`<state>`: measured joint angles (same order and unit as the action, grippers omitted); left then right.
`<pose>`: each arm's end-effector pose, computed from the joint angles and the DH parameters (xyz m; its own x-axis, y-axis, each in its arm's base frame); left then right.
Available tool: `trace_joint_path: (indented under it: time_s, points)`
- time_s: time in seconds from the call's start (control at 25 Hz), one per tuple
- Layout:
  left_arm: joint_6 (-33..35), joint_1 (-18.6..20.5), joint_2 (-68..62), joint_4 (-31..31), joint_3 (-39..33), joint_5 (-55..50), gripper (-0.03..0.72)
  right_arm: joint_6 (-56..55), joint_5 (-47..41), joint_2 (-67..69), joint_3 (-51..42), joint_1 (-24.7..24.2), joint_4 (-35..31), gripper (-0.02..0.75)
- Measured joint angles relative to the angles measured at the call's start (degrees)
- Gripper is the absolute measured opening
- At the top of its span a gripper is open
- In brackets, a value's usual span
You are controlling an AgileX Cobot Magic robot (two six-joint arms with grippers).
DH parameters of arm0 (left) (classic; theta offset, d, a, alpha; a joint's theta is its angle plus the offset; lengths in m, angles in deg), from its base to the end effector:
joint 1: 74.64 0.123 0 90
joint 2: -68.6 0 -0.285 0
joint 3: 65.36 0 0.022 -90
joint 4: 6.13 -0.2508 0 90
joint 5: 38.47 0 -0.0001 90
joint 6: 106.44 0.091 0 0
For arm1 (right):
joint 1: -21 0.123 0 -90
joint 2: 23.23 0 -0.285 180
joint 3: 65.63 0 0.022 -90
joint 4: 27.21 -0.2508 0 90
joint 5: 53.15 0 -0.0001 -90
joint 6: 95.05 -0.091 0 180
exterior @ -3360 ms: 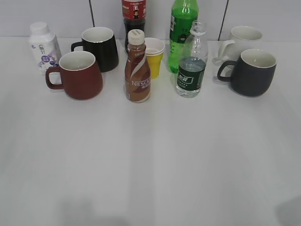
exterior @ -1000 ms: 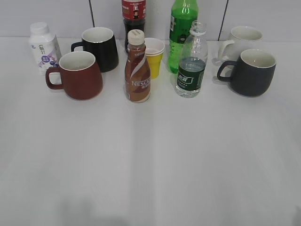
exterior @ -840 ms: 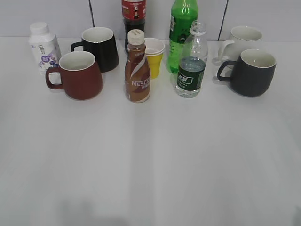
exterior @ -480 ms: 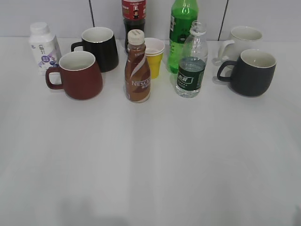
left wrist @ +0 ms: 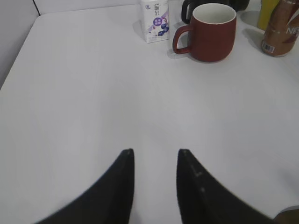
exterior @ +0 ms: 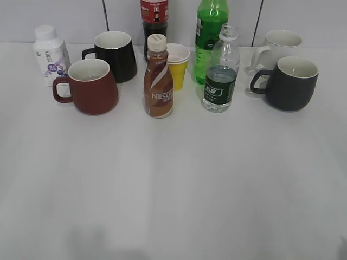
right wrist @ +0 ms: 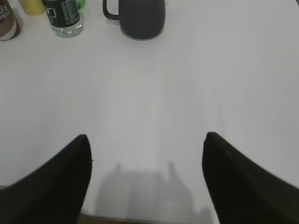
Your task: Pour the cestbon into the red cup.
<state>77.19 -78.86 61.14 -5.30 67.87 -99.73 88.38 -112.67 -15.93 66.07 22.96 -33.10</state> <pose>-0.0099 -0.0004 0.2852 -0.4237 0.0878 -0.9016 0.1091 0.9930 0.0454 -0.0063 0.0078 0.2807 -0.4213 -0.0220 -0.9067 -0.1174 0.9926 0.0305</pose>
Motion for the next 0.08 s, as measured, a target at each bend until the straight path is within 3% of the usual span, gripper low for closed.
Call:
trace_joint_path:
  time_s: [0.08]
  points:
    - [0.0, 0.0, 0.0, 0.0, 0.0, 0.0, 0.237, 0.0, 0.0, 0.0, 0.0, 0.0, 0.0, 0.554]
